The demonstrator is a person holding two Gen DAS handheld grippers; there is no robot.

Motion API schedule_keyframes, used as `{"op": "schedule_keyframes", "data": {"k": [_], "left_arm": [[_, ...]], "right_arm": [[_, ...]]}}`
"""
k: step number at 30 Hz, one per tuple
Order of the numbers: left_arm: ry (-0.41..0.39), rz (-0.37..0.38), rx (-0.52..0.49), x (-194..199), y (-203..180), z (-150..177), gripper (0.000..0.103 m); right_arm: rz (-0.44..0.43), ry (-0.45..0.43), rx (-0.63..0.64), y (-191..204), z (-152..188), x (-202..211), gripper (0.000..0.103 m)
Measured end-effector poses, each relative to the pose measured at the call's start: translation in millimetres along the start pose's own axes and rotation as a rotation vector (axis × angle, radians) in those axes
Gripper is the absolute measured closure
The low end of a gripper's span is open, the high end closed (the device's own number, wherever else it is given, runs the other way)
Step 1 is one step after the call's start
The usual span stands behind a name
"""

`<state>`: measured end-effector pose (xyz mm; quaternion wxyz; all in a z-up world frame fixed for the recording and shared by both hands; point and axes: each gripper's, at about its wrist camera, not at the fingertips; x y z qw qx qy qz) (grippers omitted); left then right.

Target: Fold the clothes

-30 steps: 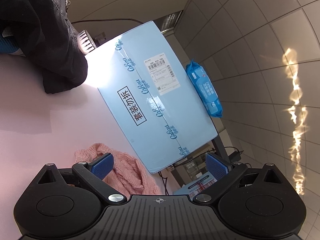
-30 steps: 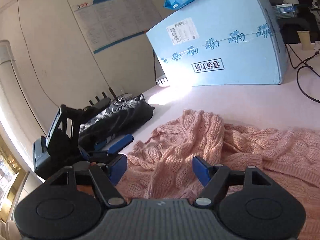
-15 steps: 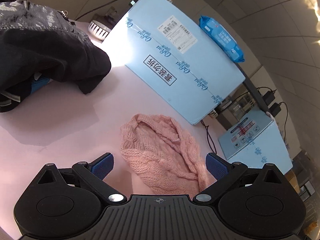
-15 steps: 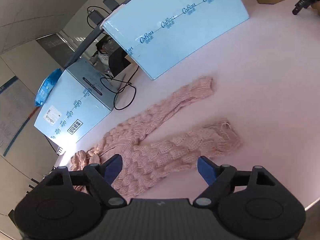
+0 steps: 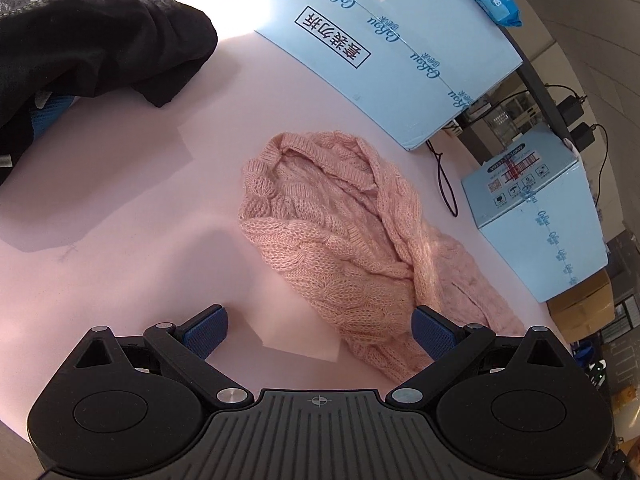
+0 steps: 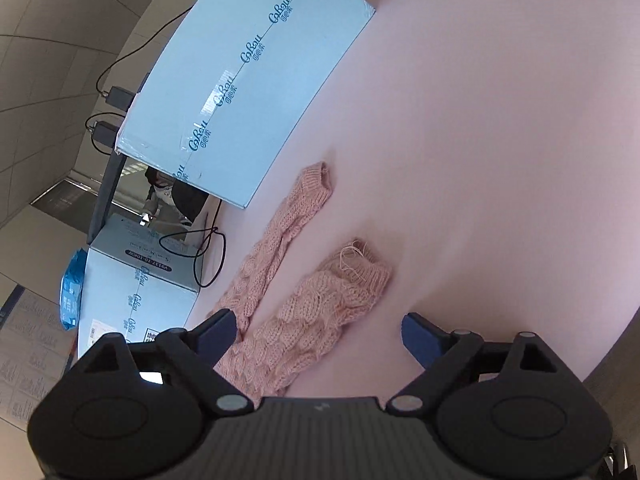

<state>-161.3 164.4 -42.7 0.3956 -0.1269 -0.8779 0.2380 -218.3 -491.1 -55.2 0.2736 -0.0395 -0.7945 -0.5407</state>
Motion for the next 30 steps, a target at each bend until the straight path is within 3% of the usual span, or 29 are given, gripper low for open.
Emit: {"op": "schedule_keyframes", "data": {"k": [5,8,15,20,23,28,30], "left_arm": [[-0.053,-0.022,-0.143,-8,-12,3,0.003],[-0.080,-0.025,-0.136,-14,-13,-2,0.003],[-0.132,-0.024,-0.088,-27,-12,-9,0.004],[-0.149,-0.087,-0.175,-34,-24,-4,0.006],[-0.156,-0.124,-0.206,-35,-29,-2,0.011],[-0.192,-0.144,-0.177,-32,-27,2,0.026],[-0.209,-0.166,-0.187,-31,-27,5,0.041]], "right_arm": [[0.021,-0.079,0.078,7,13,-8,0.007],[0.029,-0.129,0.106,11,22,-10,0.001],[0.088,-0.215,0.218,21,39,-19,0.000],[0.105,-0.235,0.263,25,44,-21,0.000],[0.103,-0.245,0.267,26,46,-22,0.000],[0.082,-0.262,0.243,23,45,-21,0.000],[0.061,-0.273,0.218,19,44,-20,0.000]]}}
Point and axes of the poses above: each gripper's, at about its wrist camera, not at the fingertips, and x roughly against the way its jaws point, y to its left, z to its underside, and after that the axes turned 9 degrees about -x, right-handed
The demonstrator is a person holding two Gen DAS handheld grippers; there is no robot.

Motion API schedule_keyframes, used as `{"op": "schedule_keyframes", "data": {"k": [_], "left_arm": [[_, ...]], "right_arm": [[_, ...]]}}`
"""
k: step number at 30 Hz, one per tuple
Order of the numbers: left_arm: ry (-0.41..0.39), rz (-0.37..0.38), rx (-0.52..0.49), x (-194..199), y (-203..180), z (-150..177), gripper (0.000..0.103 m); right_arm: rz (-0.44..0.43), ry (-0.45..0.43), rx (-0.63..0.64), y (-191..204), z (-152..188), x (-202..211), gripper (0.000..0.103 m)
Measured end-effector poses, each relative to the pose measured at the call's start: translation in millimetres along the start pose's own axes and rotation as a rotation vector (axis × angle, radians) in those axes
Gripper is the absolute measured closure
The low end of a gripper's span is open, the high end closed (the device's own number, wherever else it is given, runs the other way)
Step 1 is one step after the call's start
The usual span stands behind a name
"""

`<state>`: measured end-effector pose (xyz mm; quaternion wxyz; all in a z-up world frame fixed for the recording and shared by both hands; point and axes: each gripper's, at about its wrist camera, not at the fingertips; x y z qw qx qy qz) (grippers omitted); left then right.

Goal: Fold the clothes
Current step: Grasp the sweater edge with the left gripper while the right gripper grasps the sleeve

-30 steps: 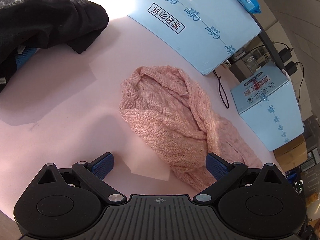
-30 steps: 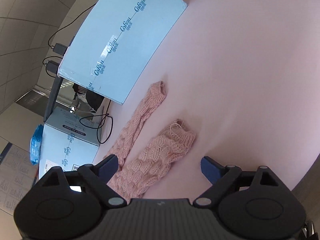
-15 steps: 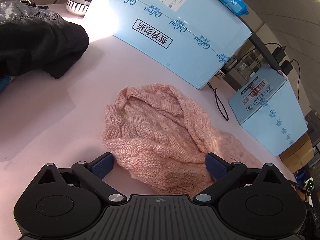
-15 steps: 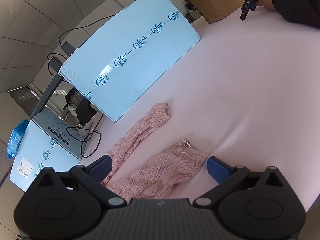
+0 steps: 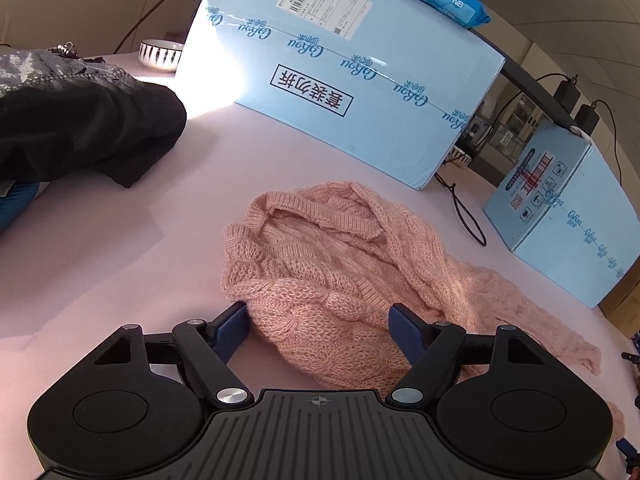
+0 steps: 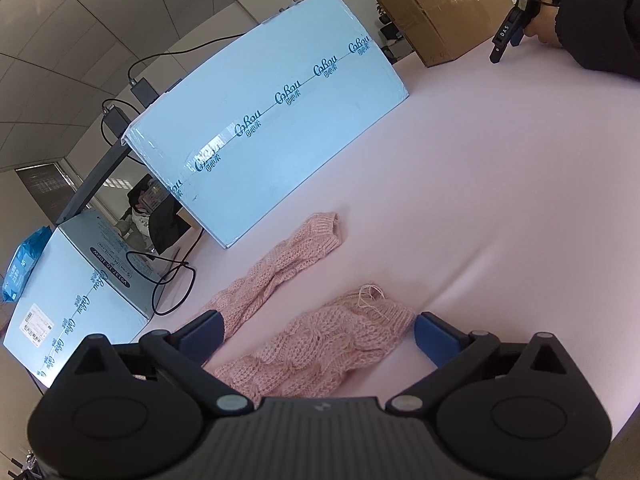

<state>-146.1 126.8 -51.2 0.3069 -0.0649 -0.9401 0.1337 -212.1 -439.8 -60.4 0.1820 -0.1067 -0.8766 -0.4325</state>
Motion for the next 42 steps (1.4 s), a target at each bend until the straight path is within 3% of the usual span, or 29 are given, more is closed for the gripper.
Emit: {"op": "schedule_keyframes", "data": {"k": [2,6,8,12,14,16,18,19,21,26,30,34,39,42], "left_arm": [[-0.016,-0.020,0.017,2,2,3,0.056],[-0.051,-0.007,0.156,6,21,11,0.077],[-0.059,0.000,0.188,7,27,13,0.084],[-0.071,0.037,0.213,7,30,19,0.090],[-0.075,0.044,0.231,7,30,21,0.090],[-0.078,0.053,0.252,9,30,24,0.090],[-0.081,0.069,0.281,10,33,27,0.090],[-0.083,0.076,0.287,11,34,28,0.090],[-0.089,0.081,0.287,13,34,31,0.090],[-0.093,0.054,0.268,15,27,31,0.091],[-0.057,0.050,0.281,20,28,26,0.094],[-0.039,0.065,0.276,30,28,26,0.095],[-0.021,0.086,0.321,31,36,30,0.095],[-0.028,0.107,0.322,33,40,28,0.095]], "right_arm": [[-0.019,-0.019,-0.033,-5,0,2,0.000],[-0.013,-0.032,-0.037,-4,2,1,0.000],[-0.016,-0.034,-0.048,-4,1,2,0.001],[-0.003,-0.073,-0.080,-10,2,7,0.014],[0.016,-0.093,-0.092,-13,4,8,0.025],[0.037,-0.107,-0.121,-18,3,9,0.042],[0.041,-0.109,-0.160,-26,2,9,0.066],[0.041,-0.098,-0.175,-32,1,8,0.086],[0.030,-0.080,-0.195,-41,-1,7,0.097],[0.015,-0.065,-0.178,-44,0,7,0.096],[-0.020,-0.053,-0.246,-51,-9,13,0.097],[-0.021,-0.135,-0.174,-44,-15,36,0.097],[0.037,-0.058,-0.226,-57,-17,27,0.098],[0.022,-0.094,-0.186,-52,-17,32,0.097]]}}
Point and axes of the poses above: each gripper's, at about its wrist camera, not at the fingertips, and x roughly against the way its jaws point, y to its left, z to its underside, and after that the axes turned 9 degrees about -x, right-handed
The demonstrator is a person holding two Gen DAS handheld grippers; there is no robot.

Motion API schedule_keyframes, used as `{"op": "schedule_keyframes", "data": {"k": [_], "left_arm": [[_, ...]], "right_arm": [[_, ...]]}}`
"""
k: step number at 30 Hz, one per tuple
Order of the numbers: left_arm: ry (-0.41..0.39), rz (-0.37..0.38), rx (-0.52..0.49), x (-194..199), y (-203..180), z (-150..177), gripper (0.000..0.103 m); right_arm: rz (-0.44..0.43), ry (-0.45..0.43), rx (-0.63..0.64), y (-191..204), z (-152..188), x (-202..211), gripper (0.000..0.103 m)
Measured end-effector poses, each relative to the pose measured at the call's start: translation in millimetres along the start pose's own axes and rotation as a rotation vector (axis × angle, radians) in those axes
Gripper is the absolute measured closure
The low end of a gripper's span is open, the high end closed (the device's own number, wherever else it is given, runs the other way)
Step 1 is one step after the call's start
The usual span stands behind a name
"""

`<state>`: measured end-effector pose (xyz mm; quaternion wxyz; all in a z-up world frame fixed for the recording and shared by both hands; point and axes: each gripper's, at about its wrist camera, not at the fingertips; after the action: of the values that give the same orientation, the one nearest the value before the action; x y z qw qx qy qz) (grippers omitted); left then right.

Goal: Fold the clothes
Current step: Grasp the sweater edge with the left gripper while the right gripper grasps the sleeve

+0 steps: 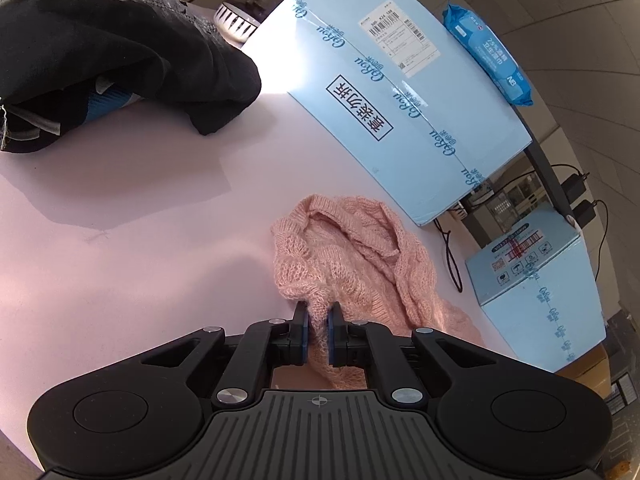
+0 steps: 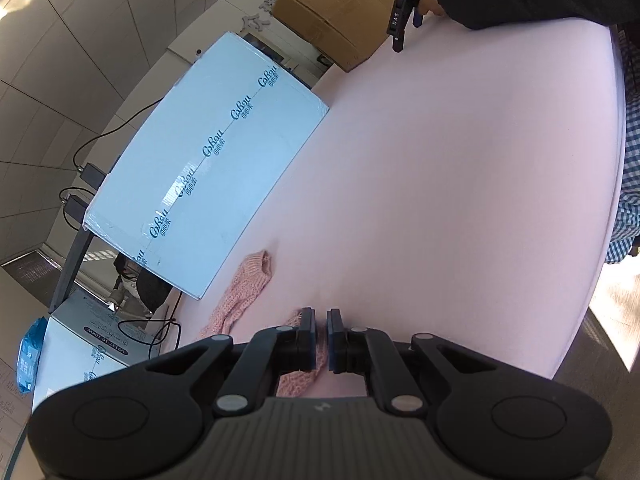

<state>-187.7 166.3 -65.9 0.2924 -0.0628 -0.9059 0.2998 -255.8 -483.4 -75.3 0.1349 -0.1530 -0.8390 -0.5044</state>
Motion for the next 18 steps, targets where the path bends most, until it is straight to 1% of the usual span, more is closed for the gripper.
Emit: {"op": "schedule_keyframes", "data": {"k": [2,4,5,7,10,12,13,16,18], "left_arm": [[0.015,-0.029,-0.002,-3,4,-2,0.096],[0.027,-0.020,0.036,-3,11,-2,0.096],[0.030,-0.019,0.049,0,12,-1,0.096],[0.021,-0.039,0.030,7,9,-1,0.096],[0.039,-0.068,0.007,3,10,-2,0.096],[0.041,-0.051,0.053,5,15,-2,0.096],[0.039,-0.046,0.054,8,15,-2,0.096],[0.040,-0.056,0.000,14,7,-2,0.096],[0.058,-0.062,0.017,11,13,-2,0.096]], "right_arm": [[0.008,0.001,0.030,5,-1,-2,0.097],[0.040,0.044,-0.005,-2,-3,-10,0.098],[0.037,0.039,0.001,-2,-3,-8,0.098],[0.026,0.012,0.037,2,-2,-1,0.097],[0.043,0.005,0.103,9,-4,-4,0.097],[0.062,0.039,0.074,3,-6,-11,0.098],[0.054,0.042,0.063,0,-7,-10,0.097],[0.056,0.014,0.087,2,-7,-5,0.097],[0.066,0.022,0.082,-1,-8,-8,0.097]]}}
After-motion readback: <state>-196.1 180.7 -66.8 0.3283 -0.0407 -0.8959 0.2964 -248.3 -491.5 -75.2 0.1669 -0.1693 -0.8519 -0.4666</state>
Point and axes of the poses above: each gripper's, at about its wrist camera, not at the fingertips, and x roughly against the way its jaws point, y to its left, z to its underside, and after that the axes turned 9 degrees about -x, right-handed
